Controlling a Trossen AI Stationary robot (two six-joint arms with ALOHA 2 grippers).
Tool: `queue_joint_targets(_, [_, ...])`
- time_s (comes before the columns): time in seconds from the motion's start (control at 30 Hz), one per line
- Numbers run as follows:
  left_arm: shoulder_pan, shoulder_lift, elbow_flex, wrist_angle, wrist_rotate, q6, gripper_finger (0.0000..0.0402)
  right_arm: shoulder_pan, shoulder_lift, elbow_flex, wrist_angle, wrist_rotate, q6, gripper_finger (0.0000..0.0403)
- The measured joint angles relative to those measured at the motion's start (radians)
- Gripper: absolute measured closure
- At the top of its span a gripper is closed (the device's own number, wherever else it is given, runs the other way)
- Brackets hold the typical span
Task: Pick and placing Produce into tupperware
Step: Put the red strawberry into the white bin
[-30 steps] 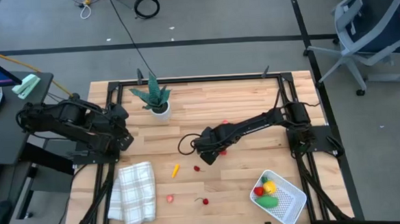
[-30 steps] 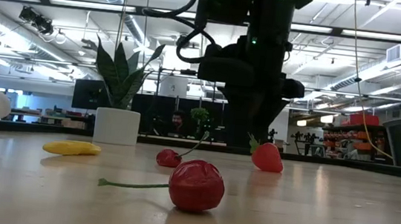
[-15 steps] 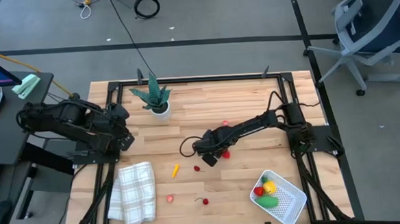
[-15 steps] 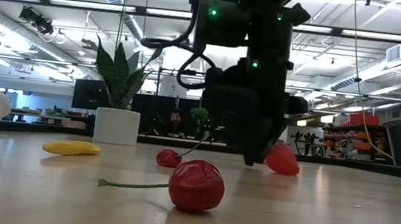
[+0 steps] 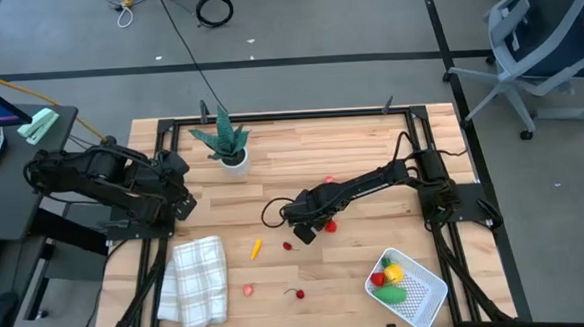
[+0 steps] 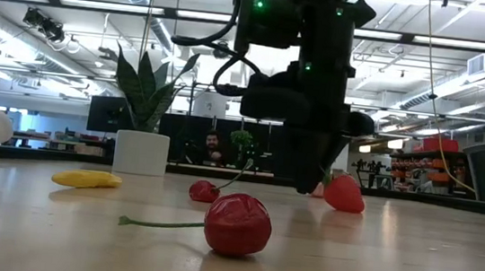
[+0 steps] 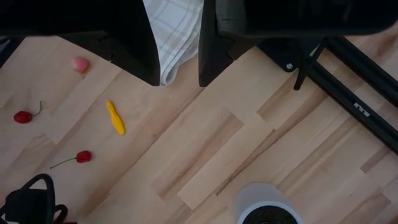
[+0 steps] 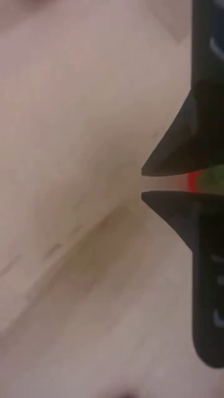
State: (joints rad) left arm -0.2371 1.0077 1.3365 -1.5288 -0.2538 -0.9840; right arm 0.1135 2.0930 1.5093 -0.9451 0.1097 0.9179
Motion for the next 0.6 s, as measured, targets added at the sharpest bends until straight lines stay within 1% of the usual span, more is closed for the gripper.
queue_joint_targets(0.13, [0.000,0.000,0.000,0.000,0.000,0.000,0.0286,0.000,0.000,0.000,-0.003,-0.038,-0.021,0.0325])
queue_joint_targets(0.3, [0.000,0.000,0.000,0.000,0.000,0.000,0.0283,0.001,0.000,0.000,-0.005,-0.040,-0.023,0.0280])
queue_joint_targets(0.4, [0.000,0.000,0.000,0.000,0.000,0.000,0.0287,0.003,0.000,0.000,-0.008,-0.040,-0.029,0.0261])
queue_joint_targets(0.5, [0.000,0.000,0.000,0.000,0.000,0.000,0.0289,0.010,-0.006,0.000,-0.012,-0.044,-0.030,0.0255])
queue_joint_targets(0.6, [0.000,0.000,0.000,-0.001,0.000,0.000,0.0288,0.021,-0.012,0.000,-0.029,-0.073,-0.031,0.0262])
